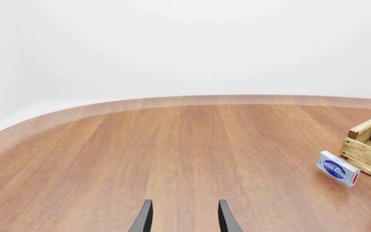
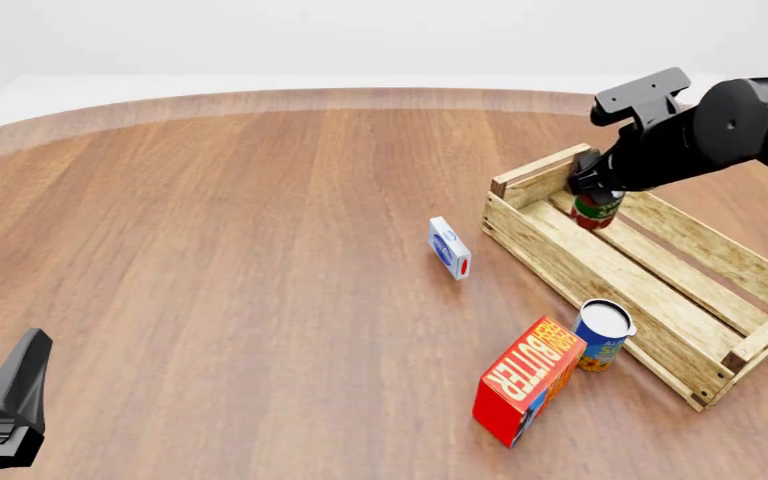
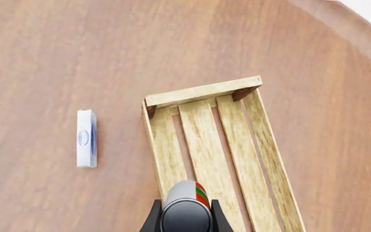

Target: Pick up the tomato sauce, and put it in the wooden tray.

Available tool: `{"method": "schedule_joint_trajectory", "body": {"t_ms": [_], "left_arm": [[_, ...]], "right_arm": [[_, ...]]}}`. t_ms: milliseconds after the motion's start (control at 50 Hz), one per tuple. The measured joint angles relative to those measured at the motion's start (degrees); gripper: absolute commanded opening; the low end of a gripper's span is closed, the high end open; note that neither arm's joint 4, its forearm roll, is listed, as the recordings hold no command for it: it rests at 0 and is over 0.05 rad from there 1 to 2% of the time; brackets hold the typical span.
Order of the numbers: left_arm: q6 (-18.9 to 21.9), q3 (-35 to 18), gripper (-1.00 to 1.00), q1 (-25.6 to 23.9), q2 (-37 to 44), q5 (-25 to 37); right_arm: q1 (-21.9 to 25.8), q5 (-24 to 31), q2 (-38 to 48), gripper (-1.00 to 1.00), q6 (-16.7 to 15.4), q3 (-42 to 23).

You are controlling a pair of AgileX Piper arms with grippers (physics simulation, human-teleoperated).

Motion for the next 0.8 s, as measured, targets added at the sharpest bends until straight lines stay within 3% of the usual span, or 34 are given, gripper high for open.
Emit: {"method": "schedule_joint_trajectory", "body": {"t_ms": [600,620,800], "left_arm": [[0.0,0.0,1.00,0.0,0.0,0.0],[0.0,0.0,1.00,0.0,0.0,0.0],[0.0,0.0,1.00,0.0,0.0,0.0]], "right_arm": [[-7.8,-9.0,12.2,-1.00,0.4,1.1],[-8.0,-9.2,12.0,1.00,0.2,1.1],[-9.5,-8.1,9.5,1.00,0.1,-0.4]]}}
